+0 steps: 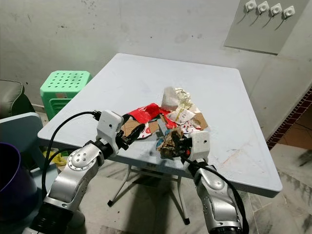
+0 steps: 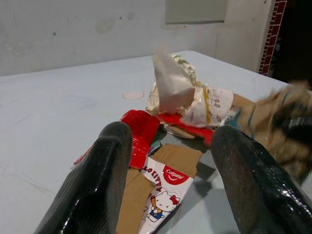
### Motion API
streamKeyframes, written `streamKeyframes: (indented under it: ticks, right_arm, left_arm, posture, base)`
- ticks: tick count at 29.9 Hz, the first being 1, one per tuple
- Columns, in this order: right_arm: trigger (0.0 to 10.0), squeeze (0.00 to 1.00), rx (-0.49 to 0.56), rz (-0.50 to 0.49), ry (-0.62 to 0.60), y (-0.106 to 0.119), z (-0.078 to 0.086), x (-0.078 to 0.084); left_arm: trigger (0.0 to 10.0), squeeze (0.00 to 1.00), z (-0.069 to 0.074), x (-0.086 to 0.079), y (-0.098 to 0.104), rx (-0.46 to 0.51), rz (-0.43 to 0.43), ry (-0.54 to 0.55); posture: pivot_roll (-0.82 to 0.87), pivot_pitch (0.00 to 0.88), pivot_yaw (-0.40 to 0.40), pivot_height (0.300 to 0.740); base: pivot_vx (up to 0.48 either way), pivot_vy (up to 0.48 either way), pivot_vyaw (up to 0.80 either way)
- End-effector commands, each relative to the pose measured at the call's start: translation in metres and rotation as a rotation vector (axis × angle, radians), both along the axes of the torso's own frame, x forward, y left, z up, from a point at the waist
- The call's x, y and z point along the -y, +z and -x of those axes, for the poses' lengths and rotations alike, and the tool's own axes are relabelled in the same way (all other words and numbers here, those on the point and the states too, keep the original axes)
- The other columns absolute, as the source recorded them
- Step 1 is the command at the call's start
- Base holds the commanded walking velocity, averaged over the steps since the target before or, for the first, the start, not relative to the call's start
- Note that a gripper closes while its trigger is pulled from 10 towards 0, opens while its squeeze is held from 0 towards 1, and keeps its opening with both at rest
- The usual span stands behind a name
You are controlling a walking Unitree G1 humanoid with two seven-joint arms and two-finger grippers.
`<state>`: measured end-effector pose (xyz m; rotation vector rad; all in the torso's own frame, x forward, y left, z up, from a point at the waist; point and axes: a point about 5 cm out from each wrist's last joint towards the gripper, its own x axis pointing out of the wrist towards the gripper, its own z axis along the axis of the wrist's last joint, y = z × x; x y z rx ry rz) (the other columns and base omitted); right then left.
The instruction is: Picking trash to rubbish bin
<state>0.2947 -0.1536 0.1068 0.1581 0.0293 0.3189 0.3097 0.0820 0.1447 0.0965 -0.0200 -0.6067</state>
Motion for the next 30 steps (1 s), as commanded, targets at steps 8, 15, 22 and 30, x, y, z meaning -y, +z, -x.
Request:
streamKeyframes:
  ticks: [8,15,22,30]
  right_arm:
    - [0.0,0.0,0.128,-0.019,-0.043,0.026,-0.009,0.011]
    - [10.0,0.0,0.154,-0.03,-0.086,0.037,-0.018,0.018]
    - [10.0,0.0,0.225,-0.058,-0.036,0.053,-0.02,0.013]
    - [10.0,0.0,0.312,-0.15,0.063,0.077,-0.018,-0.001]
  left_arm:
    - [10.0,0.0,-0.005,-0.003,0.012,0.015,0.066,-0.045]
    - [10.0,0.0,-0.004,-0.005,0.022,-0.018,0.166,-0.13]
    - [10.0,0.0,0.002,-0.003,0.036,-0.026,0.264,-0.266]
    - [10.0,0.0,0.008,0.001,0.045,-0.057,0.334,-0.387]
  posture:
    - [-0.02,0.0,-0.056,0.74]
    - [-0.01,0.0,-0.057,0.74]
    - [-0.01,0.0,-0.06,0.74]
    - [-0.01,0.0,-0.057,0.74]
  base:
    - [0.0,0.0,0.0]
    - [0.0,0.0,0.0]
    - [0.0,0.0,0.0]
    - [0.0,0.0,0.0]
